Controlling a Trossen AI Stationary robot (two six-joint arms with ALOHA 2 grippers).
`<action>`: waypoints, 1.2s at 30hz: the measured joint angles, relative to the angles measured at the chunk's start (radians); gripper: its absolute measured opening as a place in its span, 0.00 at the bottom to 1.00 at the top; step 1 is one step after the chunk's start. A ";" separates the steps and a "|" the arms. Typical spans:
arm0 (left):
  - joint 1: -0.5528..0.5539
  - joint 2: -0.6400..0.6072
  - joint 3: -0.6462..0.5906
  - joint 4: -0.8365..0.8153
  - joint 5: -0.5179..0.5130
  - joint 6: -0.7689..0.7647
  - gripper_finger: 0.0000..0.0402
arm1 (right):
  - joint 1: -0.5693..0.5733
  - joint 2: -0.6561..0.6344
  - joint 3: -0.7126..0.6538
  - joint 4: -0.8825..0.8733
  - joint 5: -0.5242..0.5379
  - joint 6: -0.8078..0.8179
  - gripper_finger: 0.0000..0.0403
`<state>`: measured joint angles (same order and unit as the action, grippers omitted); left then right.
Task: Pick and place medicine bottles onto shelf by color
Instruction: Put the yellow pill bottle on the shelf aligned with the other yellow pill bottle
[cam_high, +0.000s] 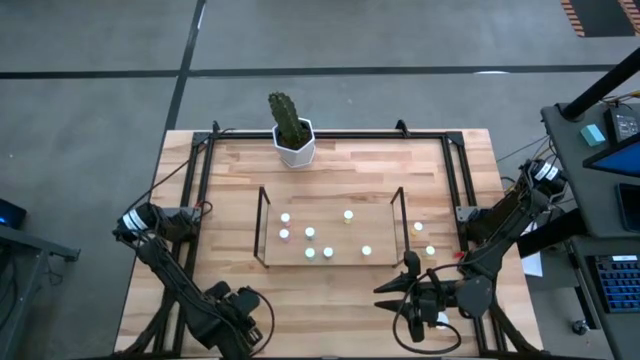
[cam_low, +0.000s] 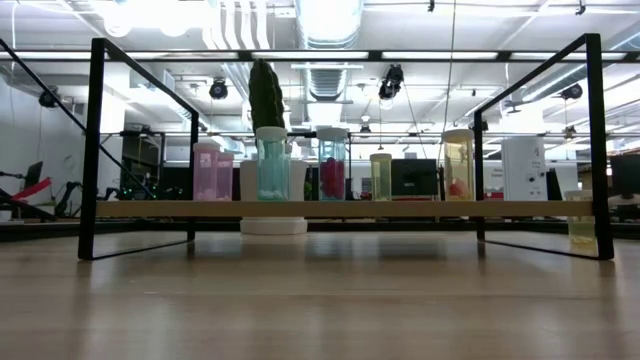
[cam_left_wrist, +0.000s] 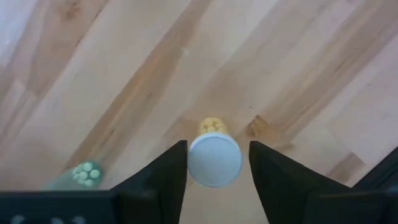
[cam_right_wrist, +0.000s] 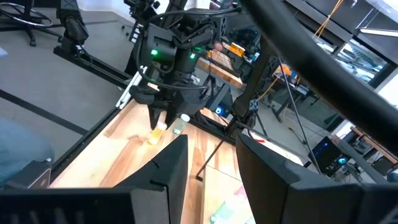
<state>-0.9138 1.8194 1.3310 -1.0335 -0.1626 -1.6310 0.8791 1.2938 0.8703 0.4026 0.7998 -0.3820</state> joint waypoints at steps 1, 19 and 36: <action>0.000 0.000 -0.003 0.008 0.000 0.010 0.37 | 0.000 0.000 0.000 0.000 0.000 0.000 0.32; 0.066 0.000 0.195 0.280 0.038 0.292 0.25 | 0.000 0.000 0.000 -0.001 0.001 0.001 0.32; 0.389 0.026 0.475 0.210 -0.030 1.134 0.25 | 0.038 -0.011 0.009 -0.002 0.015 0.043 0.32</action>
<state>-0.5248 1.8454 1.8058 -0.8233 -0.1925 -0.4967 0.9170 1.2831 0.8798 0.4011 0.8150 -0.3386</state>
